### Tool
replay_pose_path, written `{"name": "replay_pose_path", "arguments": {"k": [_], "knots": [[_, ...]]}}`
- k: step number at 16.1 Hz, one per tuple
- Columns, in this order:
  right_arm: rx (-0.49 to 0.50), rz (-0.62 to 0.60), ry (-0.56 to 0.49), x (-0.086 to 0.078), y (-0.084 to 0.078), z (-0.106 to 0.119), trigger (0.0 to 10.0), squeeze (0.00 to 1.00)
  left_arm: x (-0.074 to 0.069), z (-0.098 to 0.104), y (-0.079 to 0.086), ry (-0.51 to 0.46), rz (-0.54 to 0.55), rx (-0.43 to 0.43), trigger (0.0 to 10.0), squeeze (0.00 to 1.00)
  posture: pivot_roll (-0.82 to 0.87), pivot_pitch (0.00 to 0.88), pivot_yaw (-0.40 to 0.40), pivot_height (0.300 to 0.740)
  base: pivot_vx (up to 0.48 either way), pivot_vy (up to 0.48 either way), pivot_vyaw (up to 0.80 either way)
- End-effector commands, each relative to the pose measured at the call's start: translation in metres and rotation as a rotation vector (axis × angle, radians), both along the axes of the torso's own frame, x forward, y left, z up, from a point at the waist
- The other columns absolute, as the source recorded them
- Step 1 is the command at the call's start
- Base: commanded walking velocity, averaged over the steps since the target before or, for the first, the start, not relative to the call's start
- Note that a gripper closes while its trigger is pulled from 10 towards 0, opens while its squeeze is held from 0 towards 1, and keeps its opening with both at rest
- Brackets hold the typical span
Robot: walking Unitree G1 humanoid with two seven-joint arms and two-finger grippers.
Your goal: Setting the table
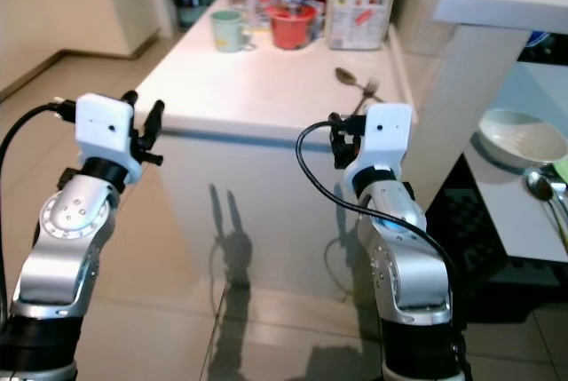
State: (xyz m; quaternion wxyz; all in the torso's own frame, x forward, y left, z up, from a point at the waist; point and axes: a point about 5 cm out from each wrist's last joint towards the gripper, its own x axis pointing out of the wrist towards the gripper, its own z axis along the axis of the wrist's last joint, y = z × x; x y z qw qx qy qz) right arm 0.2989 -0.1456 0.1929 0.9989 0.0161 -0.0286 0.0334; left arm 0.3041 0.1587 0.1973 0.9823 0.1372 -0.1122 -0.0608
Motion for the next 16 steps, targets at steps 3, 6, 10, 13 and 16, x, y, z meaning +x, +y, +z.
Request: {"name": "replay_pose_path", "arguments": {"k": [3,6,10,13,16], "knots": [[0.010,-0.049,0.020,0.000,-0.009,-0.002,10.0,0.00,-0.001,-0.001,-0.011,0.002,-0.052,0.001,10.0,0.00,-0.01,0.000,0.017,0.740,0.391,0.000,-0.19],[0.014,-0.035,0.019,0.001,-0.007,-0.002,10.0,0.00,-0.001,-0.001,-0.010,0.003,-0.055,0.003,10.0,0.00,-0.01,0.000,0.018,0.740,0.390,0.000,-0.55],[0.010,0.004,0.018,0.001,0.000,-0.002,10.0,0.00,0.000,-0.001,-0.010,0.003,-0.057,0.009,10.0,0.00,-0.01,0.000,0.018,0.740,0.390,0.000,0.00],[0.022,0.040,0.054,-0.001,0.005,-0.007,10.0,0.00,0.000,-0.001,-0.010,0.003,-0.059,0.014,10.0,0.00,-0.01,0.000,0.020,0.740,0.391,0.000,0.00],[0.048,0.063,0.067,-0.002,0.007,-0.009,10.0,0.03,0.000,-0.001,-0.010,0.002,-0.063,0.017,10.0,0.00,-0.01,0.000,0.019,0.740,0.390,0.000,0.00]]}}
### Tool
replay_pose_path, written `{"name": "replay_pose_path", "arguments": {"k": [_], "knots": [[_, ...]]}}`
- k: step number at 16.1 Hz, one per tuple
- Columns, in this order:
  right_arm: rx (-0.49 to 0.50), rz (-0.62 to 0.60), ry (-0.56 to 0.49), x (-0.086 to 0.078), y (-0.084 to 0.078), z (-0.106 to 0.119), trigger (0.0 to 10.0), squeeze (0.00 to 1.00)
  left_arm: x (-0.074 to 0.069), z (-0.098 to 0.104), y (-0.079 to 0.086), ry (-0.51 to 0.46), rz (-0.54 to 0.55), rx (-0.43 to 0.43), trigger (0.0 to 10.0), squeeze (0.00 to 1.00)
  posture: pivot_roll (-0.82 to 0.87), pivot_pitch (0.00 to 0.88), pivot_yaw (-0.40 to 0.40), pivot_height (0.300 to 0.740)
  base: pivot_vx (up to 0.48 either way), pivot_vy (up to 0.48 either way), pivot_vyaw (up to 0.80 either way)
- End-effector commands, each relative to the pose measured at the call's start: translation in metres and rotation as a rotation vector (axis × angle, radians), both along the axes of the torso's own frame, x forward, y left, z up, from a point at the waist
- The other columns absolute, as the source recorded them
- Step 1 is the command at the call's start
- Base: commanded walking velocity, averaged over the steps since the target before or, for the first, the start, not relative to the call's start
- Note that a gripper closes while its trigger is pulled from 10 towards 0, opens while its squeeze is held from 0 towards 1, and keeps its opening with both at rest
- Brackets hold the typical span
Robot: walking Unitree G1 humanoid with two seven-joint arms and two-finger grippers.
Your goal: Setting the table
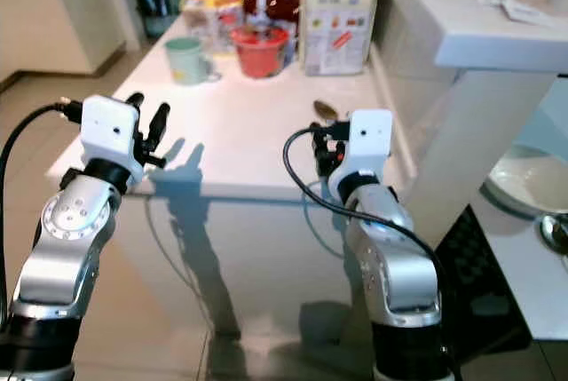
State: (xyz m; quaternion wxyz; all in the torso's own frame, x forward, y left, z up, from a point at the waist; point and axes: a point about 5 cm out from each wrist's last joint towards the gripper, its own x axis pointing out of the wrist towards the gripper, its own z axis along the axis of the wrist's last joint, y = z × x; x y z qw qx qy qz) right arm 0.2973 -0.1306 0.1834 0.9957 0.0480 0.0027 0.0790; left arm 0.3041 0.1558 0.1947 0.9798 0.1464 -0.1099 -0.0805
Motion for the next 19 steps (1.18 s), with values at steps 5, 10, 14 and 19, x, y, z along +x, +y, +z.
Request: {"name": "replay_pose_path", "arguments": {"k": [5,10,14,19], "knots": [[0.017,0.016,0.091,-0.004,-0.003,-0.008,10.0,1.00,-0.012,-0.006,-0.020,0.037,-0.211,0.059,10.0,0.00,0.00,0.000,0.013,0.740,0.077,0.000,0.00],[-0.039,0.013,0.228,0.005,0.002,-0.019,10.0,1.00,-0.018,0.002,-0.025,0.008,-0.333,0.086,10.0,0.00,0.00,0.000,0.005,0.740,0.000,0.000,0.00],[-0.071,-0.047,0.261,0.017,0.003,-0.012,10.0,1.00,-0.025,0.002,-0.027,0.015,-0.379,0.098,10.0,0.00,0.00,0.000,-0.008,0.740,0.000,0.000,0.00],[-0.179,-0.312,0.350,0.026,-0.020,-0.015,10.0,0.99,-0.029,0.003,-0.028,0.025,-0.400,0.099,10.0,0.00,0.00,0.000,-0.012,0.740,0.000,0.000,0.00]]}}
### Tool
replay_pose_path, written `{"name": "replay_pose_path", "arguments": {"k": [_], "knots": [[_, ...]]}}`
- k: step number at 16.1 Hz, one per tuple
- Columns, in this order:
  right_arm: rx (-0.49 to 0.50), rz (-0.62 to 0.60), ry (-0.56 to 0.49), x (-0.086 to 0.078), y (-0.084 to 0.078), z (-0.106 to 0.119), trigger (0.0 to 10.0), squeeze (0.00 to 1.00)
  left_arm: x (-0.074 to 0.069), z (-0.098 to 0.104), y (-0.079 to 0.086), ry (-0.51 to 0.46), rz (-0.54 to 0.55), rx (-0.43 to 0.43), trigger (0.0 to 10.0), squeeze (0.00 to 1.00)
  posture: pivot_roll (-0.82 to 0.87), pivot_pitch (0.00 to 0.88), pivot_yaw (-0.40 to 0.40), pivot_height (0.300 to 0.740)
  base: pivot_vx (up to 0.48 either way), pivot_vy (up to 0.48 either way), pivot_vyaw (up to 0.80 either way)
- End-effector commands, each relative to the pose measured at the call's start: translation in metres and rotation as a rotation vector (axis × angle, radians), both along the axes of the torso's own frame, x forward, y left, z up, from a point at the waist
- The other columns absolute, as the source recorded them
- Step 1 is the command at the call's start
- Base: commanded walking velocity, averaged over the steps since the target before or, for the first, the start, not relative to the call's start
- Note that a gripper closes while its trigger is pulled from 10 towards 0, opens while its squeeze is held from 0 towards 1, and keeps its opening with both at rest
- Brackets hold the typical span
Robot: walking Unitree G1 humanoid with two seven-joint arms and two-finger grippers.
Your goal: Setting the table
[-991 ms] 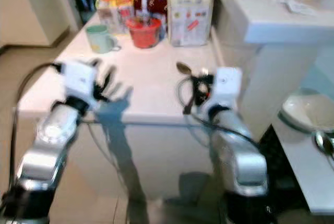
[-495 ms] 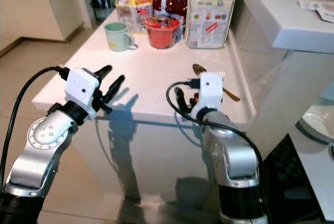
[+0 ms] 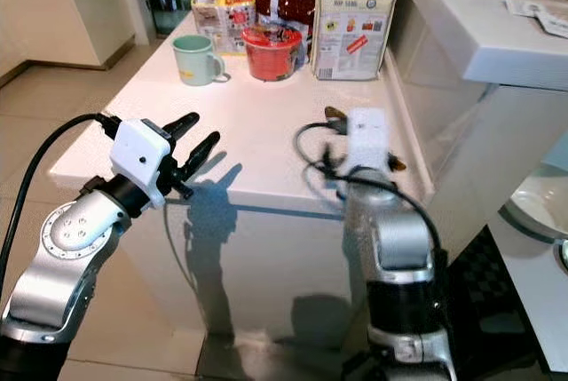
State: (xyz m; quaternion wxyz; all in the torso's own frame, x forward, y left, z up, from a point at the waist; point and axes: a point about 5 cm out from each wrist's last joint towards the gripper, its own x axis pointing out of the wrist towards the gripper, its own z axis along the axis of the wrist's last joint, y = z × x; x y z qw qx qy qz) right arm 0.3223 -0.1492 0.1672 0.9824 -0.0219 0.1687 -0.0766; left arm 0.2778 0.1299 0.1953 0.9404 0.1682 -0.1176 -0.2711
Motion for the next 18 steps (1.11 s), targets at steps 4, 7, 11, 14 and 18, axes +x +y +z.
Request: {"name": "replay_pose_path", "arguments": {"k": [4,7,11,14,18], "knots": [[0.083,-0.070,0.036,0.009,-0.003,-0.006,10.0,0.00,-0.009,0.002,-0.007,0.027,-0.109,-0.001,10.0,0.00,0.00,0.000,-0.007,0.740,0.000,0.000,0.00],[0.169,-0.035,0.074,0.019,0.006,-0.014,10.0,0.00,-0.009,0.003,-0.009,0.027,-0.116,0.000,10.0,0.00,0.00,0.000,-0.006,0.740,0.000,0.000,0.00],[0.109,-0.022,0.113,0.027,0.005,-0.020,10.0,0.00,-0.008,0.003,-0.008,0.031,-0.117,0.005,10.0,0.00,0.01,0.000,-0.006,0.740,0.000,0.000,0.00],[-0.008,0.000,0.171,0.029,0.003,-0.023,10.0,0.00,-0.008,0.003,-0.009,0.035,-0.123,0.003,10.0,0.00,0.01,0.000,-0.005,0.740,0.000,0.000,0.00],[0.019,-0.001,0.226,0.028,0.002,-0.030,0.0,0.00,-0.009,0.002,-0.010,0.039,-0.131,0.003,10.0,0.00,0.01,0.000,-0.005,0.740,0.000,0.000,0.00]]}}
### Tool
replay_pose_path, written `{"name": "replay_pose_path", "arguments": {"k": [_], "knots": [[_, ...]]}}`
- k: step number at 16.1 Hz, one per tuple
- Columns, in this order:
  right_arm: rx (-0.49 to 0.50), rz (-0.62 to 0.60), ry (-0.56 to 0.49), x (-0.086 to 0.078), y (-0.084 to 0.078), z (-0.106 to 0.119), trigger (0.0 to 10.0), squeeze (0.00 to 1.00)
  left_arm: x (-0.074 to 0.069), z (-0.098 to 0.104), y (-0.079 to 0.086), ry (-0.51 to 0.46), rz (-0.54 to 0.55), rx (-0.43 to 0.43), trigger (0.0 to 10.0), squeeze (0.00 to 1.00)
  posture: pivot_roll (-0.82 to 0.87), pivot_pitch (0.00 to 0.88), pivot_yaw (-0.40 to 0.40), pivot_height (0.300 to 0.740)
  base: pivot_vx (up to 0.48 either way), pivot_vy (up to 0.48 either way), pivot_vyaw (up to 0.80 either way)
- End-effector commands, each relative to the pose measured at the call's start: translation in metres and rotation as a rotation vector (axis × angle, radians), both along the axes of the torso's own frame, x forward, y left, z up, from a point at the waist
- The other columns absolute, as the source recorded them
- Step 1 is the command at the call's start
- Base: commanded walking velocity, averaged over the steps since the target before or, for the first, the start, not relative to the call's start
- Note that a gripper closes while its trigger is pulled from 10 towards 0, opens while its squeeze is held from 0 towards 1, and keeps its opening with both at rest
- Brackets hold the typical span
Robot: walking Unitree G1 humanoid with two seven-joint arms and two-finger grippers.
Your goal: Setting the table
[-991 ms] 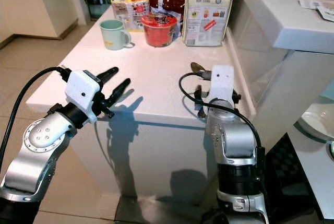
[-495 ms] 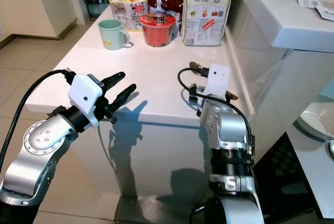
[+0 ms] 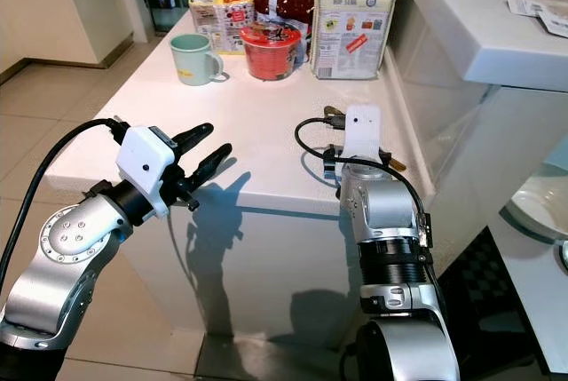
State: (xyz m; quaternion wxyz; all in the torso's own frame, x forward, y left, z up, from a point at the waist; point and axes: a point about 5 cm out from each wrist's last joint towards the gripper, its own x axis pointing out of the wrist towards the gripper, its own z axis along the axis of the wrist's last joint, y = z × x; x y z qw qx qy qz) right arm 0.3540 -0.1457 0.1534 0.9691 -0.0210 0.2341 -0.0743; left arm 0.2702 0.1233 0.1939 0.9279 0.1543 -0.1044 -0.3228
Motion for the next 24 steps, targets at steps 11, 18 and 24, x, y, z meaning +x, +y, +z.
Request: {"name": "replay_pose_path", "arguments": {"k": [11,18,24], "knots": [[0.096,-0.035,0.110,-0.004,-0.007,-0.016,0.0,0.00,-0.001,0.004,-0.004,-0.010,-0.035,0.005,10.0,0.00,0.01,0.000,-0.001,0.740,0.000,0.000,0.00],[0.113,-0.055,0.107,-0.003,-0.010,-0.016,0.0,0.00,0.000,0.005,-0.003,-0.016,-0.027,0.006,10.0,0.00,0.01,0.000,0.000,0.740,0.000,0.000,0.00],[0.119,-0.069,0.089,0.001,-0.014,-0.010,0.0,0.00,0.002,0.006,-0.002,-0.022,-0.018,0.003,10.0,0.00,0.01,0.000,-0.001,0.740,0.000,0.000,0.00]]}}
